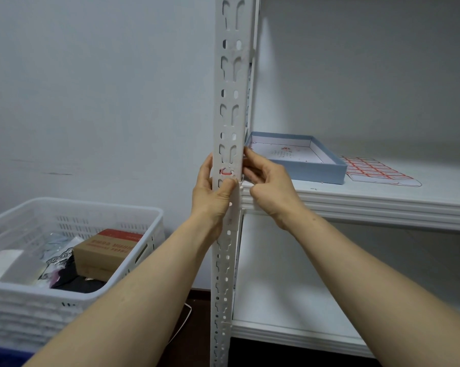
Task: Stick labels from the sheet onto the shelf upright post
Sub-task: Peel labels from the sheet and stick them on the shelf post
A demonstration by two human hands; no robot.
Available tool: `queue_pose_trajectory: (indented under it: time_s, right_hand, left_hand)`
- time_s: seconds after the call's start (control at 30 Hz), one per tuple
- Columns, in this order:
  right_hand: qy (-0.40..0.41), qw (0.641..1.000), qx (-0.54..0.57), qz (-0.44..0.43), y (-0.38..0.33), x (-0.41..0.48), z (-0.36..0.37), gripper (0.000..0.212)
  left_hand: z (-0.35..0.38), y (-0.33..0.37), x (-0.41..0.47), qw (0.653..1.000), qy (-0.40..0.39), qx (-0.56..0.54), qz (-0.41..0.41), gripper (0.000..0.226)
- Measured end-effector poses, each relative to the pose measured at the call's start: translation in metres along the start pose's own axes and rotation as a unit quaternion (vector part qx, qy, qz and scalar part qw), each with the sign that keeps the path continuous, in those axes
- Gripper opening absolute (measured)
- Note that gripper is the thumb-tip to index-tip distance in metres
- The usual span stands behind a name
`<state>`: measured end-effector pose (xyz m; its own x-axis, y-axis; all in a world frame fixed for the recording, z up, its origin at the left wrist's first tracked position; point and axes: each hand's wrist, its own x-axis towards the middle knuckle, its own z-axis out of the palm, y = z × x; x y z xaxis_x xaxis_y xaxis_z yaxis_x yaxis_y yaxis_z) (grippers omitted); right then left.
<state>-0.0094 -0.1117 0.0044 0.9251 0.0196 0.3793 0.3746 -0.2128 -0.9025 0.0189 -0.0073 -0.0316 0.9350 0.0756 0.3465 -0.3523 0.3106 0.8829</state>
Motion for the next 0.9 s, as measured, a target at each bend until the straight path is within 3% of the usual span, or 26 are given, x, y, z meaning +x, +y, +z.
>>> queue_pose_trajectory:
  time_s: [0.07,0.13,0.2,0.3,0.5,0.73,0.9]
  right_hand:
    - [-0.003,1.000,0.006,-0.001,0.001,0.000,0.000,0.088]
    - [-0.004,1.000,0.015,0.001,0.000,0.000,-0.001,0.086]
    - [-0.006,1.000,0.024,0.000,-0.001,-0.001,-0.001,0.084]
    - [-0.005,0.999,0.033,0.000,-0.002,-0.001,0.000,0.084]
    - [-0.004,0.999,0.039,0.003,-0.005,-0.005,0.001,0.080]
    - [-0.008,0.999,0.047,0.001,-0.005,-0.006,0.000,0.076]
    - [-0.005,0.999,0.051,-0.006,-0.007,-0.007,0.000,0.076]
  left_hand:
    - [-0.001,0.002,-0.005,0.999,0.002,0.041,0.014,0.069]
    - [-0.001,0.002,-0.011,0.977,0.076,0.182,0.076,0.068]
    - [-0.003,0.002,-0.015,0.925,0.156,0.300,0.172,0.050]
    - [-0.005,0.005,-0.016,0.889,0.145,0.353,0.254,0.017]
    - [-0.009,0.006,-0.016,0.858,0.135,0.419,0.265,0.034]
    - [-0.001,0.014,-0.015,0.843,0.142,0.464,0.232,0.012]
    - [0.006,0.017,-0.016,0.864,0.154,0.439,0.194,0.010]
